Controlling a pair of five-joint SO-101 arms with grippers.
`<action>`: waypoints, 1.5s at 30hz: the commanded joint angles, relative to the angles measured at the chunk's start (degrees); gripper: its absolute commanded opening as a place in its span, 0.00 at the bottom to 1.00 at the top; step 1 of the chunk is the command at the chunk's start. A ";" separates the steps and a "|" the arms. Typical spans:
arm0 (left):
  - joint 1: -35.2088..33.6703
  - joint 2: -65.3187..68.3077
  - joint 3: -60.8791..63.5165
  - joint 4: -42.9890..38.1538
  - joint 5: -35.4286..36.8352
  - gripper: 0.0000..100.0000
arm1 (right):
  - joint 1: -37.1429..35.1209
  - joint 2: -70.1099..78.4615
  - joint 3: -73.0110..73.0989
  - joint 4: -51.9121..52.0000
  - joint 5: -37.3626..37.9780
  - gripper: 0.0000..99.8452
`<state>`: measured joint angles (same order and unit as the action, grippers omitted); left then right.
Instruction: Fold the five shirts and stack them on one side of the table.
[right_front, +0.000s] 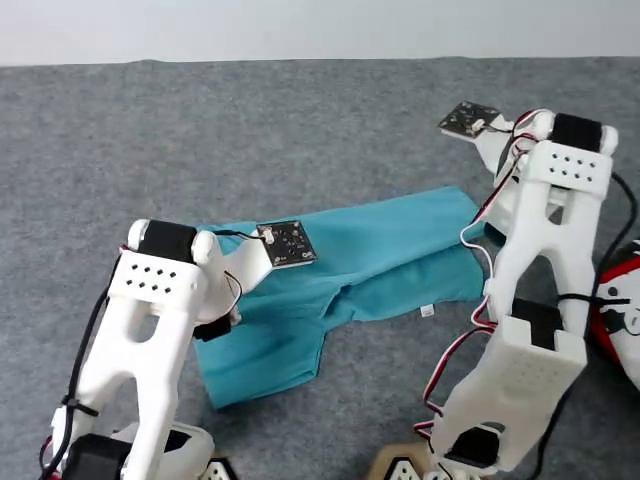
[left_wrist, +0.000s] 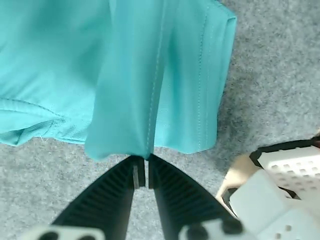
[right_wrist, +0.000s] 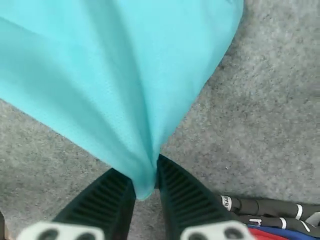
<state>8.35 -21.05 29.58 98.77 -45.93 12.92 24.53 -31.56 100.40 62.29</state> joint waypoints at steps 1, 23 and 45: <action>-0.26 -1.85 -1.63 2.02 -0.26 0.00 | 0.84 -4.18 -0.35 2.24 0.97 0.01; 0.88 -1.23 9.10 1.41 -0.62 0.00 | -0.57 -8.48 24.79 -3.03 4.13 0.01; -8.00 8.88 5.67 -6.42 -0.44 0.10 | -6.81 1.36 20.48 -13.76 -2.90 0.01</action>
<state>0.62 -9.19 36.97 92.44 -46.11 6.51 26.55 -6.42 86.15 60.00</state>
